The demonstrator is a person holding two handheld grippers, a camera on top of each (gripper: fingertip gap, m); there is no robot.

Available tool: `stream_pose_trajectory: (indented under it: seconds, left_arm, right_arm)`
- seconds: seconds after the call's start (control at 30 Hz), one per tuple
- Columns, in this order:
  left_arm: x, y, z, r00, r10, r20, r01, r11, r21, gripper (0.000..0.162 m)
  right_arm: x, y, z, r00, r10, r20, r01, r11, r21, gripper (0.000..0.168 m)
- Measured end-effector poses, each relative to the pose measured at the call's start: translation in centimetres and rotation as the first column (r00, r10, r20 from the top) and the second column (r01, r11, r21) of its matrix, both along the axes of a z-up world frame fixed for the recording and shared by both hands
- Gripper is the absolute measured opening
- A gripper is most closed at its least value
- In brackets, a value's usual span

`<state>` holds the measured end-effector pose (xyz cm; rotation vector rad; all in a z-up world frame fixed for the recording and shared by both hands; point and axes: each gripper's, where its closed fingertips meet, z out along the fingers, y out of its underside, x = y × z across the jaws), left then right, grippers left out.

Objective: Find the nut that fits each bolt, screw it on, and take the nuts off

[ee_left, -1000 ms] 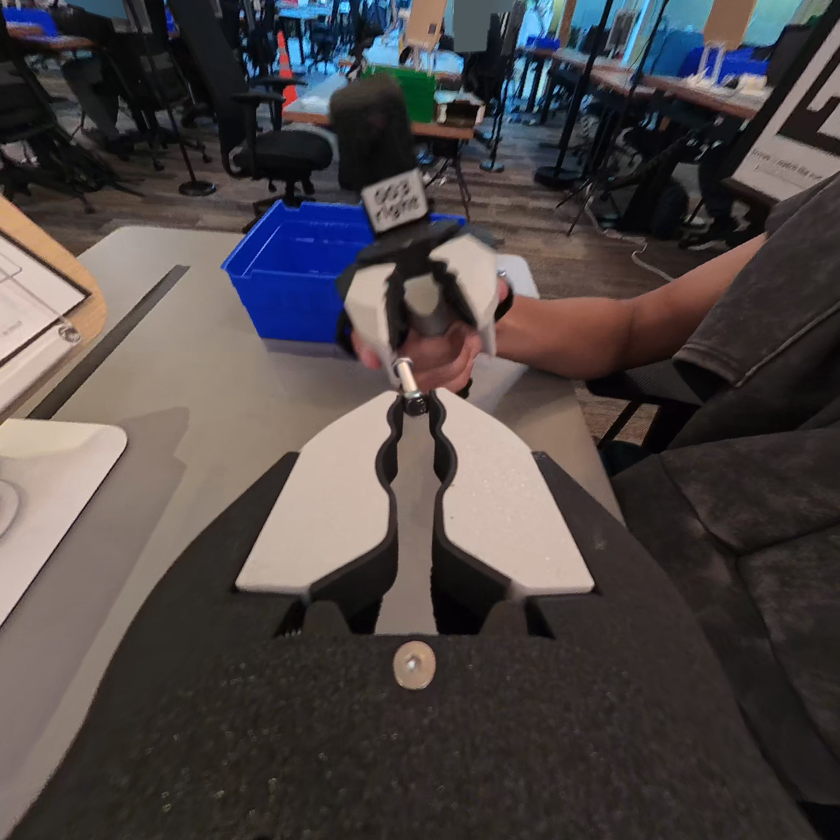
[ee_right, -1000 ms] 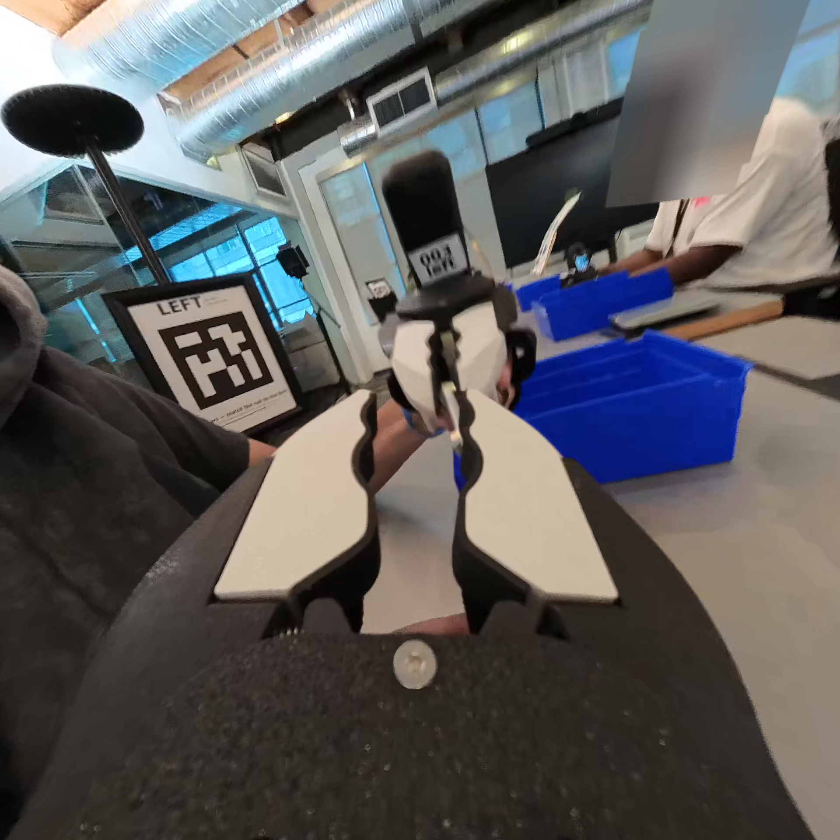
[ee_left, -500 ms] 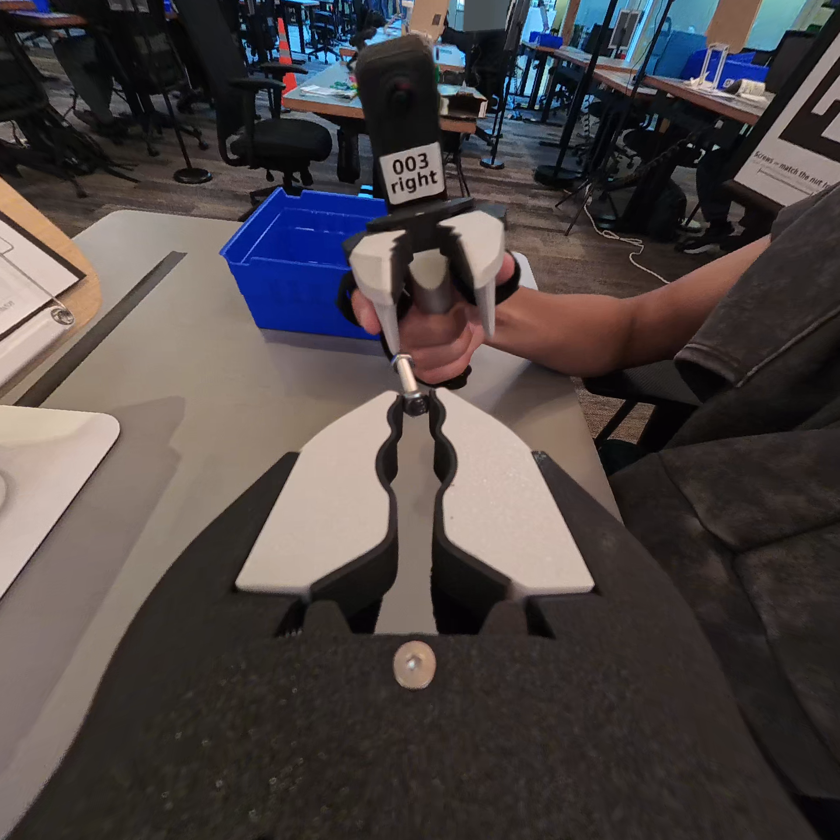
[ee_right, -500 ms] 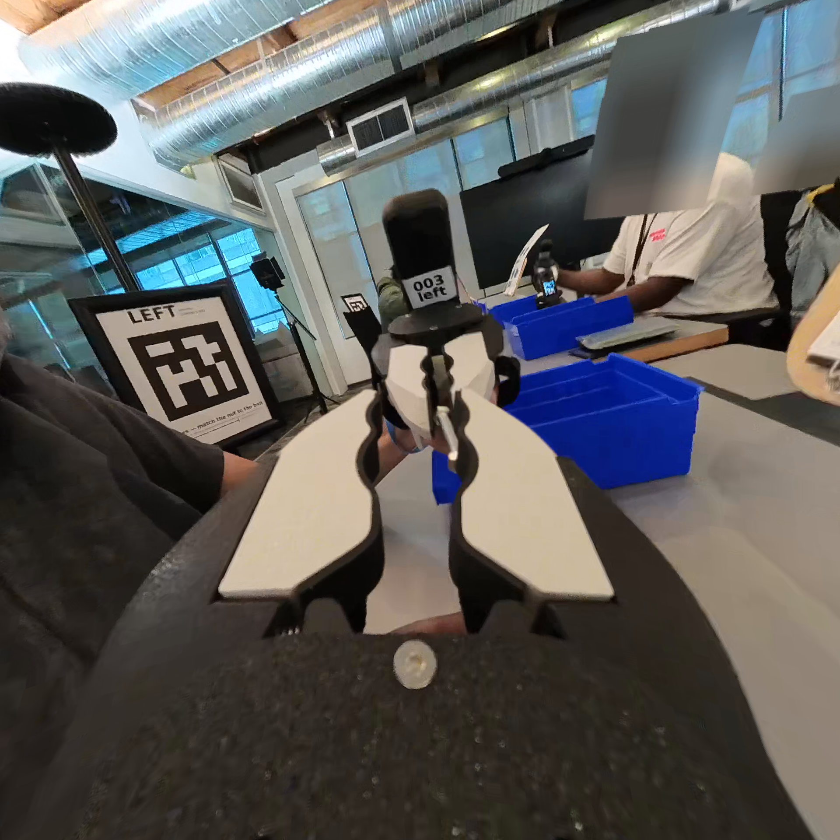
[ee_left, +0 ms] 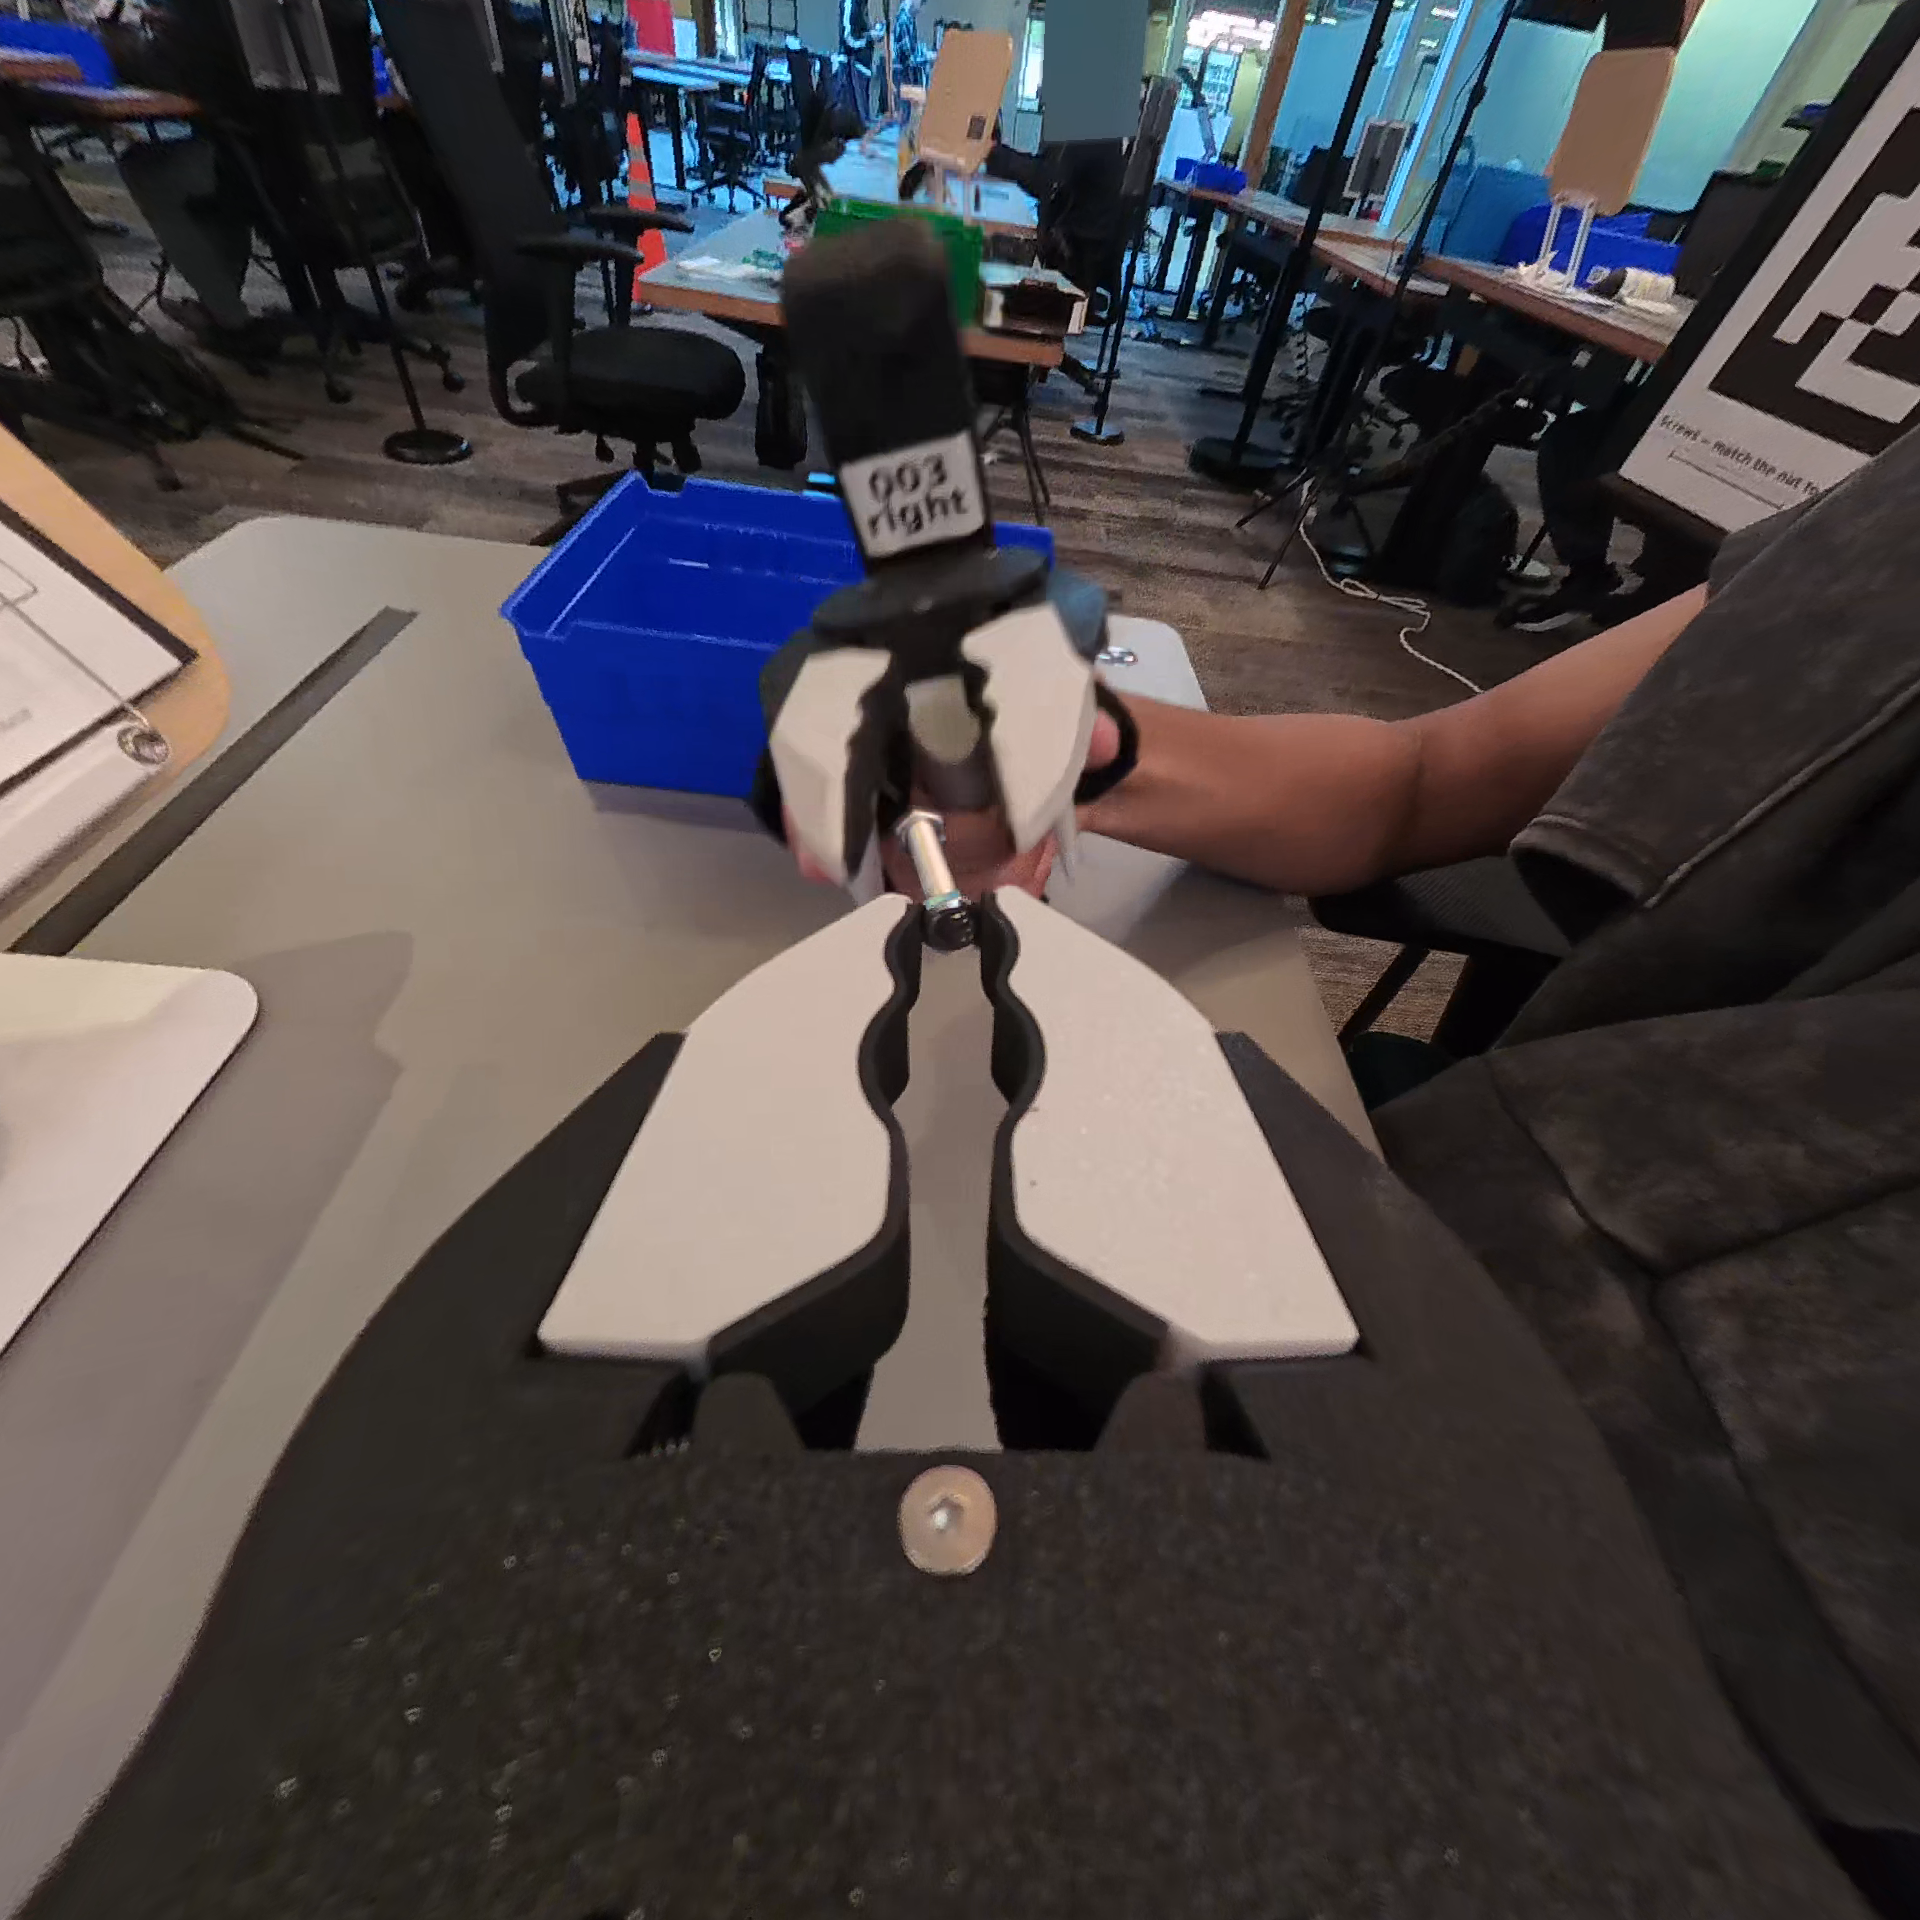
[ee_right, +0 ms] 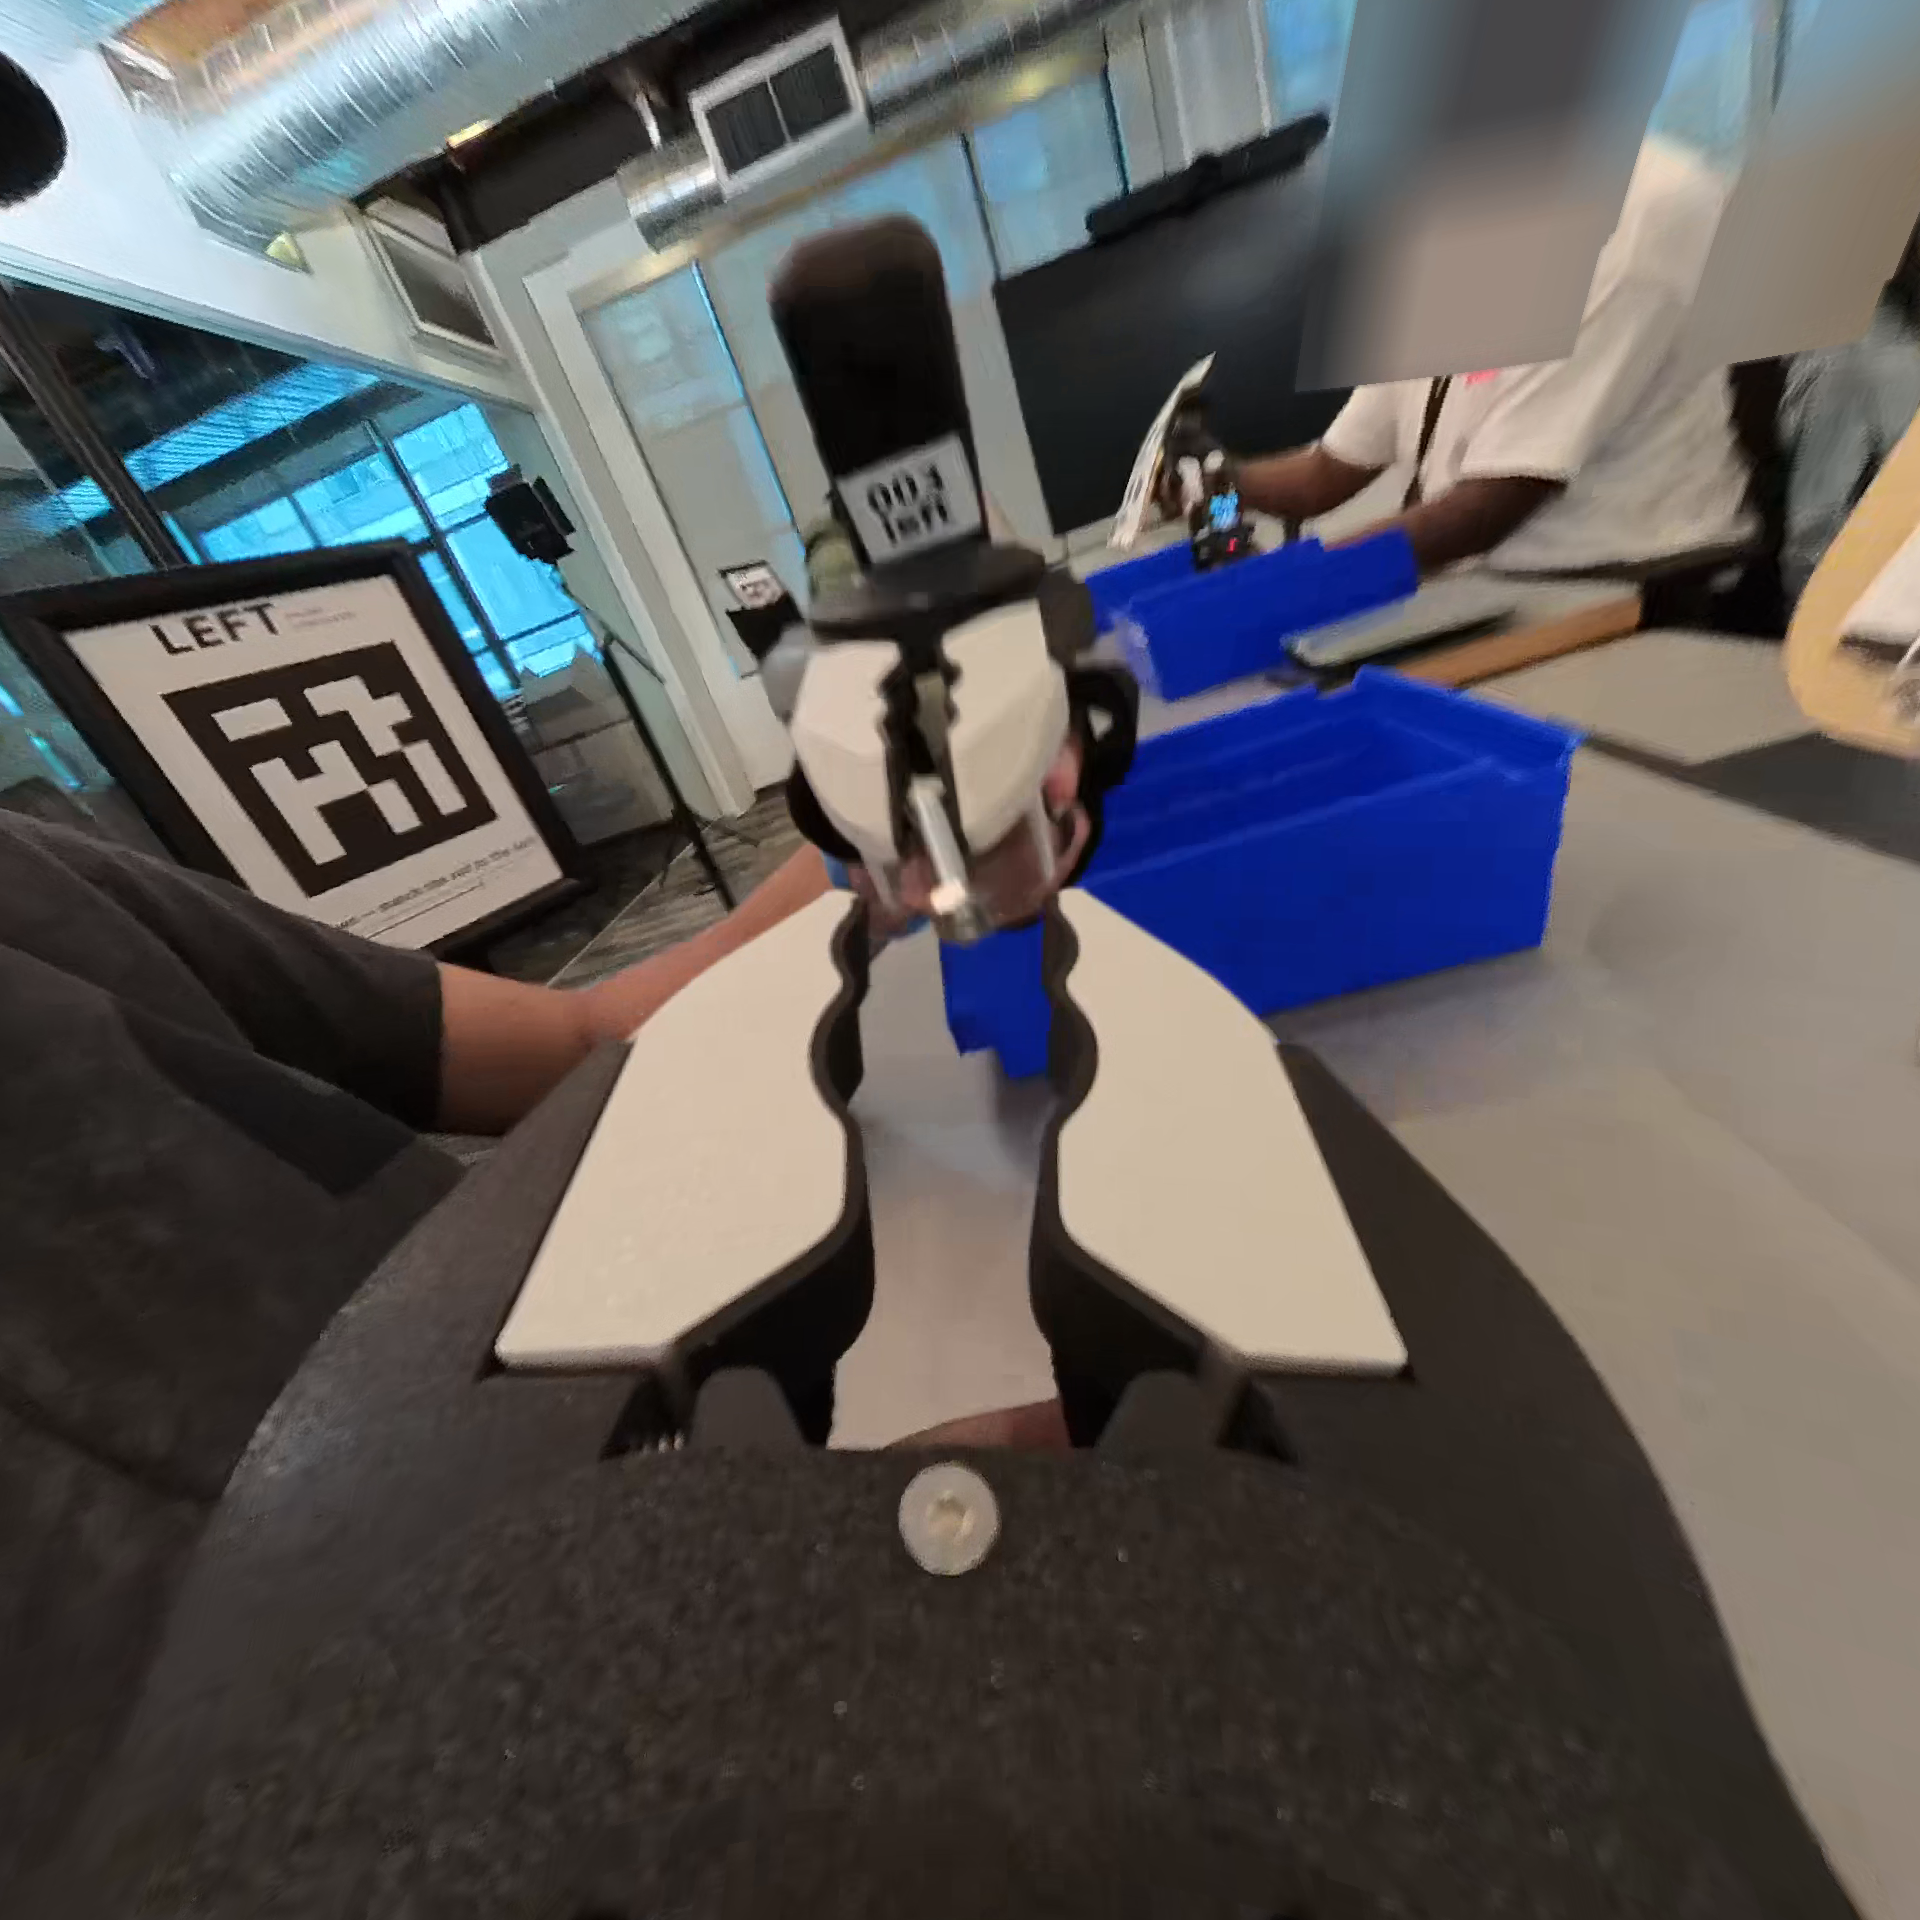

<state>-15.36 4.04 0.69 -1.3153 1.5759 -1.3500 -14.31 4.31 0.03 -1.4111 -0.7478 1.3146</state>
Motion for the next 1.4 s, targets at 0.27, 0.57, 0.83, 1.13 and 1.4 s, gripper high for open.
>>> stream_pose_trajectory:
  seconds: [0.27,0.57,0.83,1.13,1.4]
  left_arm:
    - [-0.1,0.7,-1.0,0.998,0.029,-0.051,-0.028,0.999,0.021,0.010]
    - [-0.2,0.8,-1.2,0.997,0.041,-0.065,-0.038,0.998,0.043,0.010]
    - [-0.4,0.6,-0.1,1.000,0.016,-0.011,-0.016,1.000,0.011,0.010]
    - [-0.3,0.2,-0.8,0.999,-0.001,-0.041,0.002,1.000,0.013,0.010]
    - [-0.2,0.6,-1.8,0.997,0.014,-0.080,-0.012,1.000,0.027,0.010]
  right_arm:
    - [0.2,-0.4,2.5,0.997,-0.032,-0.065,0.037,0.996,0.081,0.034]
    - [0.0,-0.5,1.6,0.997,0.018,-0.078,-0.015,0.999,0.036,0.032]
    - [-0.2,0.0,-0.6,0.999,0.035,-0.022,-0.036,0.998,-0.045,0.035]
    - [0.8,0.1,1.3,0.994,0.006,-0.107,-0.007,1.000,-0.009,0.035]
    - [0.2,-0.7,2.3,0.997,0.004,-0.079,0.002,0.997,0.073,0.036]
